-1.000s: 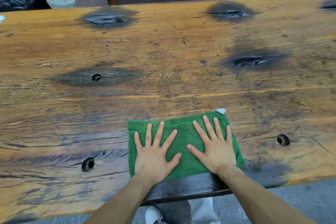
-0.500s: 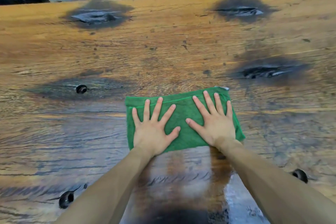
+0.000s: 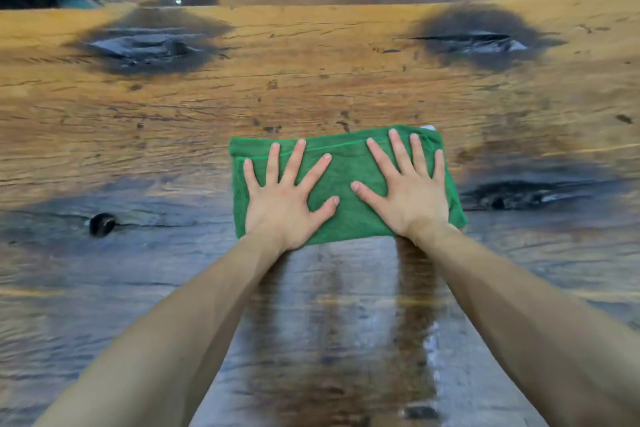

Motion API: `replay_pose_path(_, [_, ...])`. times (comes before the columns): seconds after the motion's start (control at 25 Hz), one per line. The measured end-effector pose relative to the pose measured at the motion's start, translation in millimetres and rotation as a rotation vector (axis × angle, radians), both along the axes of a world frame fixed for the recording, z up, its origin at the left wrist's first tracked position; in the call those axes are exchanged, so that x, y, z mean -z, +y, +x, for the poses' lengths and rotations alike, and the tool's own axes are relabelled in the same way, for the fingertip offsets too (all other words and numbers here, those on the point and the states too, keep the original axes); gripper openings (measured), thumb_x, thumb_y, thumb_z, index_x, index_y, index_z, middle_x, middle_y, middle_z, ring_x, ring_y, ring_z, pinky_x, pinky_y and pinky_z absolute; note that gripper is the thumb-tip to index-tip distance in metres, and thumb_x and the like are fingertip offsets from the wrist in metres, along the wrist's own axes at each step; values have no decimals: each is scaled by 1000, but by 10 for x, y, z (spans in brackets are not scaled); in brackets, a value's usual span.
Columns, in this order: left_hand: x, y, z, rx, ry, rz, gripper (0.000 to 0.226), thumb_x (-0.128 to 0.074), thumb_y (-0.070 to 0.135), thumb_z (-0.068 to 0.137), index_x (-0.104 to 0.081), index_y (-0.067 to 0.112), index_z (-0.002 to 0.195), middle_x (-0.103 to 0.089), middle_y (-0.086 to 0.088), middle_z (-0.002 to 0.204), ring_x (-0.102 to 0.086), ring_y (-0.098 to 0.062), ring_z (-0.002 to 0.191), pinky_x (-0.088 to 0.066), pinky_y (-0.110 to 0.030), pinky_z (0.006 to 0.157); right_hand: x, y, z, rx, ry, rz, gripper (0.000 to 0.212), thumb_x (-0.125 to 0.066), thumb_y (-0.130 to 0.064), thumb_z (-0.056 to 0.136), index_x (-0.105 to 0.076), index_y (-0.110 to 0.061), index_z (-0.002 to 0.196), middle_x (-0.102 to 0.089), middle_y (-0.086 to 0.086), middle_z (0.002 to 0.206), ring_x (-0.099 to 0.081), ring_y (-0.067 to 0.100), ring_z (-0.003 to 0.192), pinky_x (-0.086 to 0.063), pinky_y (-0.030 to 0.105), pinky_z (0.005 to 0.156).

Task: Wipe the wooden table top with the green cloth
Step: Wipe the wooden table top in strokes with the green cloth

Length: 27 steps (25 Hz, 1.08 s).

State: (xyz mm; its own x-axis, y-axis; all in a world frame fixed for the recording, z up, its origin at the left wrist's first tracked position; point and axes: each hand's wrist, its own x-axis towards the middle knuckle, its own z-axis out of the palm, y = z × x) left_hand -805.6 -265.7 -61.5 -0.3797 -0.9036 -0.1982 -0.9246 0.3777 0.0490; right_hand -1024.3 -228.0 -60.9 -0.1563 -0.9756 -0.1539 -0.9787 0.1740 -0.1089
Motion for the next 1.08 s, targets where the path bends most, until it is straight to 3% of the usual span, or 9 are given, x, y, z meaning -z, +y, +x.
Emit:
replay_pose_path(0.56, [14, -1978, -887, -24, 38, -73, 76, -7, 84, 84, 6, 56, 153, 12, 9, 169, 12, -32, 155, 3, -73, 115, -2, -2028, -909, -26, 10, -39, 81, -15, -87, 83, -1, -52, 154, 6, -9, 168, 10, 21, 154, 6, 57, 121])
replay_pose_path(1.08, [-86, -2788, -1362, -42, 20, -79, 73, -7, 83, 86, 4, 57, 153, 9, 8, 170, 11, -31, 155, 4, -71, 116, -59, -2868, -1378, -41, -12, -63, 83, -15, -88, 82, -4, -50, 155, 3, -6, 168, 12, 23, 153, 9, 58, 120])
